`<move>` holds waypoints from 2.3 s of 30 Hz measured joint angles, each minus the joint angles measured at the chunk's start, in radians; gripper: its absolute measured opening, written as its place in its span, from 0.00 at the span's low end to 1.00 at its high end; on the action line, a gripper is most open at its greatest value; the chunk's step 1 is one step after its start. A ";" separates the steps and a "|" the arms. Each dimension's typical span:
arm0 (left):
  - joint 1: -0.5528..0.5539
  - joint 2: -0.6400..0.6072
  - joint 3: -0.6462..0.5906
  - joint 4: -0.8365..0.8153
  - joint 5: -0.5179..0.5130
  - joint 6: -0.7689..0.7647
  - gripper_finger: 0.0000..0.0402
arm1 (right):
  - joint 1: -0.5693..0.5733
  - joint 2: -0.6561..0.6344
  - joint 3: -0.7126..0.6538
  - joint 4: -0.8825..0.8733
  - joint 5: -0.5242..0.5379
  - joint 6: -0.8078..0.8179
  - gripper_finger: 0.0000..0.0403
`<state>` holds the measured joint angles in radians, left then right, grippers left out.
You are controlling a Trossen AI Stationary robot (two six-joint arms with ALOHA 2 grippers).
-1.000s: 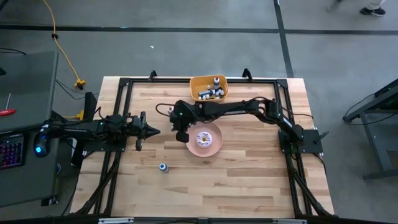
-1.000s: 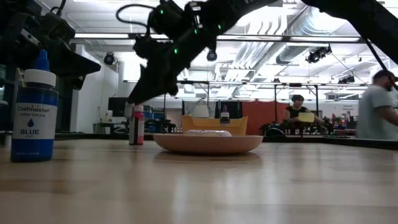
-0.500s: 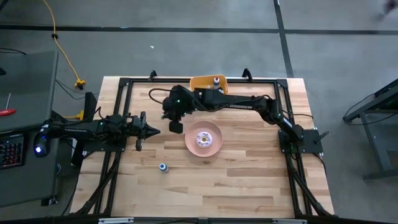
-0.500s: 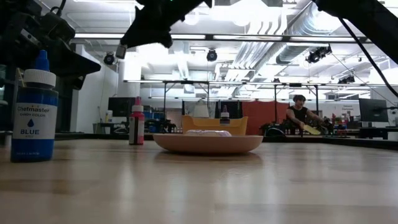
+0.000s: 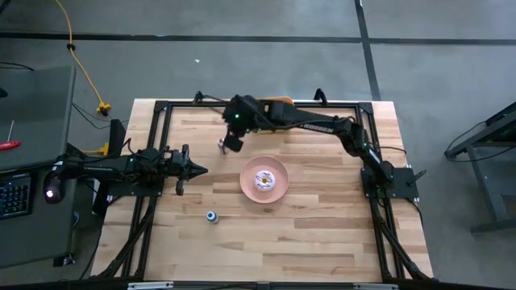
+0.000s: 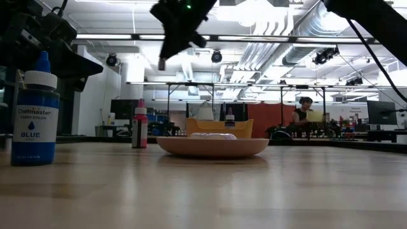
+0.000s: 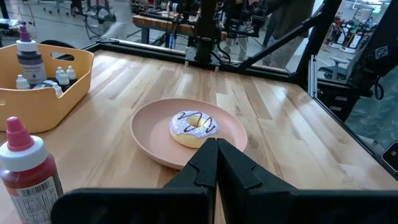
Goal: Pick & Place food coloring
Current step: Put the small black food coloring bottle into the orange bin
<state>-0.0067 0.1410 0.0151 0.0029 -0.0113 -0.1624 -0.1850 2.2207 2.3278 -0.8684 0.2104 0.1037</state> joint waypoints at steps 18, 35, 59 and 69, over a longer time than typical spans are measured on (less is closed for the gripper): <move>0.000 0.000 0.000 0.000 0.000 0.000 0.00 | -0.140 -0.119 -0.009 -0.535 0.370 0.318 0.11; 0.000 0.000 0.000 0.000 -0.003 0.000 0.00 | -0.143 -0.385 -0.608 -0.067 0.239 0.417 0.11; 0.000 0.000 0.000 0.000 -0.002 0.000 0.00 | -0.249 -0.459 -1.195 0.647 0.151 0.510 0.11; 0.000 0.000 0.000 0.000 -0.002 0.000 0.00 | -0.249 -0.373 -1.195 0.713 0.101 0.595 0.11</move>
<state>-0.0068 0.1407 0.0154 0.0032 -0.0128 -0.1626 -0.4335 1.8479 1.1328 -0.1552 0.3117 0.6987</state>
